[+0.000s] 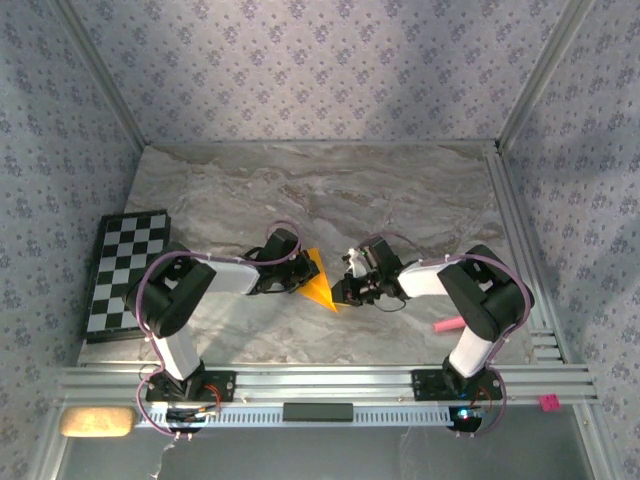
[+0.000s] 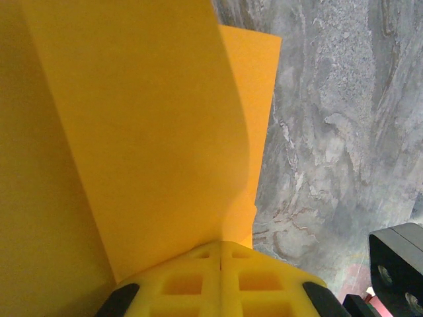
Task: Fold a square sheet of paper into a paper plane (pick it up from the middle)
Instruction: Fourth fold the wing at the center of the table.
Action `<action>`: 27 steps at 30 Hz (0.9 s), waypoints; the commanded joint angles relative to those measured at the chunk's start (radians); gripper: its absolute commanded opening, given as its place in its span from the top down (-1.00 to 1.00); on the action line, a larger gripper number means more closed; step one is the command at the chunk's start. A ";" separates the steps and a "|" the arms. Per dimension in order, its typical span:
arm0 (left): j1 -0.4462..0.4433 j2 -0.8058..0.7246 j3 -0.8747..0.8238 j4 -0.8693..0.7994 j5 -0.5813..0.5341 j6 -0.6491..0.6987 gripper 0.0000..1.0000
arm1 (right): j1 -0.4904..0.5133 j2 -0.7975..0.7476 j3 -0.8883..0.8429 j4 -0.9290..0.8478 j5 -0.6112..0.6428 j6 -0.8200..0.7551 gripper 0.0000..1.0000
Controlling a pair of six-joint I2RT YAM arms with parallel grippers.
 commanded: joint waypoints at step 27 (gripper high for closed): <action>-0.005 0.037 -0.032 -0.042 -0.037 0.007 0.87 | 0.018 -0.030 -0.040 -0.157 0.030 -0.062 0.83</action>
